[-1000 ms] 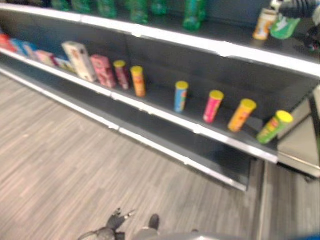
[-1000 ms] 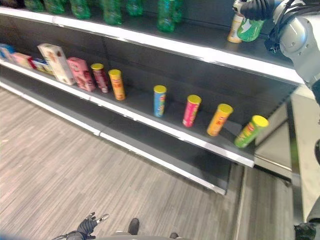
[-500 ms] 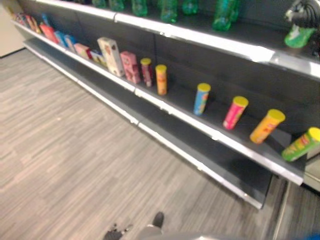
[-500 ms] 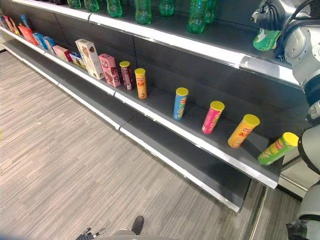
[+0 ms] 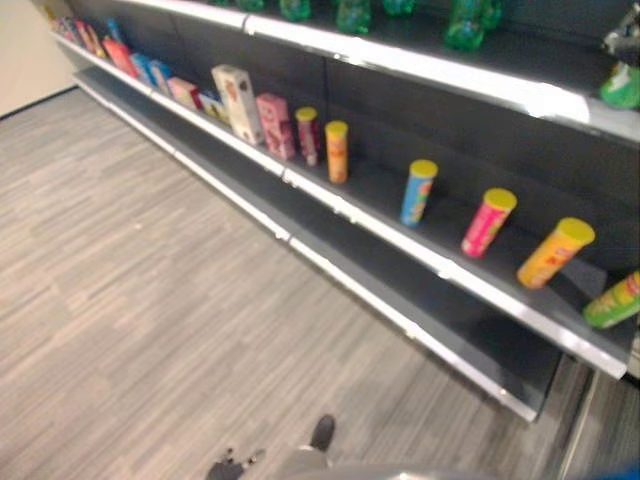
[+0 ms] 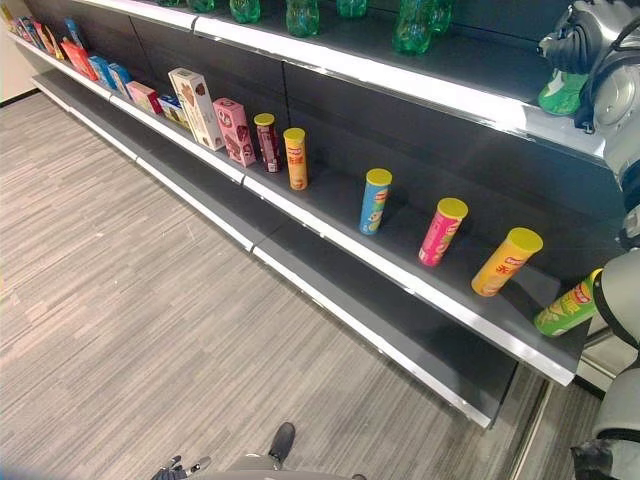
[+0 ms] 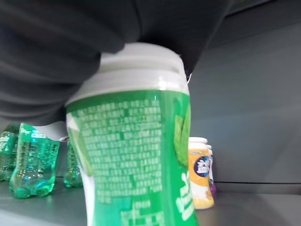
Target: Put the goods on the table back onto the shelves and tidy them up.
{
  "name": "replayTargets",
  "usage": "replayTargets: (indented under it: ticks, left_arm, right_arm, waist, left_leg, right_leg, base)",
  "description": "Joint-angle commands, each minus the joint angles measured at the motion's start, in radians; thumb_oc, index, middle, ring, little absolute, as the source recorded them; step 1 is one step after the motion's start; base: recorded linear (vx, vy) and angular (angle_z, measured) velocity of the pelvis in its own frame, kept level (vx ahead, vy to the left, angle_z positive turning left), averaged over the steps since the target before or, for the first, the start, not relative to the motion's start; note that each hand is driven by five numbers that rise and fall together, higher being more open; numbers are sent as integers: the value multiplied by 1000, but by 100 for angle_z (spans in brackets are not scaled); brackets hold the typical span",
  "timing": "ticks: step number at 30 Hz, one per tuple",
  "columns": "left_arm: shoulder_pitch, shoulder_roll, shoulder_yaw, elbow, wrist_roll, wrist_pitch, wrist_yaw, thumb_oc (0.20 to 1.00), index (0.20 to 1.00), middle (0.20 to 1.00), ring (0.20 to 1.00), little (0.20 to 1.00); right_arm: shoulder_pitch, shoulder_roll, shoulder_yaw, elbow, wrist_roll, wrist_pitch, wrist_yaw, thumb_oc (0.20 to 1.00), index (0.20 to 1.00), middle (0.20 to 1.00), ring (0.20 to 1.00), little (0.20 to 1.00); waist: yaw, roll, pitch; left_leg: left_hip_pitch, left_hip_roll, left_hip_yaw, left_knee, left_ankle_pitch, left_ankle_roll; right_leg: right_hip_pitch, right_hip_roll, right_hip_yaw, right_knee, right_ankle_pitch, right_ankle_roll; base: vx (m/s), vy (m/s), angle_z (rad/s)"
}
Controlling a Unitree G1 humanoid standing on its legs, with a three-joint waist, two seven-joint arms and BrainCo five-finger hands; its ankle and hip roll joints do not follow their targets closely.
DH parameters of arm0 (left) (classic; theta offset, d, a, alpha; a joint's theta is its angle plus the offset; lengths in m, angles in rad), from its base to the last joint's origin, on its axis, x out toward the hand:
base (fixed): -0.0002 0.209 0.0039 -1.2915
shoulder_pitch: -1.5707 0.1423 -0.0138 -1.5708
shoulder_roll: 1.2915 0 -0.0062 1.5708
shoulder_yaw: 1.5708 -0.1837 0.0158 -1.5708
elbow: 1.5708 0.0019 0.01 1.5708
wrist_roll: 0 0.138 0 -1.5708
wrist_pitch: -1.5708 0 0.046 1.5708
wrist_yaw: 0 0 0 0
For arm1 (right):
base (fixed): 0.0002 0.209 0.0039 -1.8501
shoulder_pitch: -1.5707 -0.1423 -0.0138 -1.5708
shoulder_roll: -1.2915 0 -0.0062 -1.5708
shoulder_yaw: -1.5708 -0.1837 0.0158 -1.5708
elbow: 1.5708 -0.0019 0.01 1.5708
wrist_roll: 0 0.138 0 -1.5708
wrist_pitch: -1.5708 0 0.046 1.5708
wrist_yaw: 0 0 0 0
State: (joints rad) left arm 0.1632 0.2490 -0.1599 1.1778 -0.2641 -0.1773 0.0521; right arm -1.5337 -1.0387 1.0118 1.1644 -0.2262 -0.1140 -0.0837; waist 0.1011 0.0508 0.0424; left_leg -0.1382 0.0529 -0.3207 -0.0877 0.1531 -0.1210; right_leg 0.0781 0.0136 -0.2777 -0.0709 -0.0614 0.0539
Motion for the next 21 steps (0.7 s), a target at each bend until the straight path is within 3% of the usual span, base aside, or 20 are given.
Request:
replayTargets:
  ticks: [1,21]
  left_arm:
    - [-78,85,-28,23,-26,-20,0,1000,1000,1000,1000,1000]
    - [-79,90,-24,39,-24,-18,-6,1000,1000,1000,1000,1000]
  right_arm:
    - [-136,-28,56,25,-13,14,-39,200,200,200,200,200]
    - [-186,-41,124,64,-63,22,-38,200,200,200,200,200]
  waist:
    - [40,-93,34]
    - [53,-58,60]
  left_leg:
    - [136,-17,119,0,-128,-66]
    - [87,-12,100,0,-91,-86]
  right_leg:
    - [-77,-90,53,27,49,101]
    - [-108,-87,13,53,29,90]
  base:
    - [-19,-40,20]
    - [-5,-25,17]
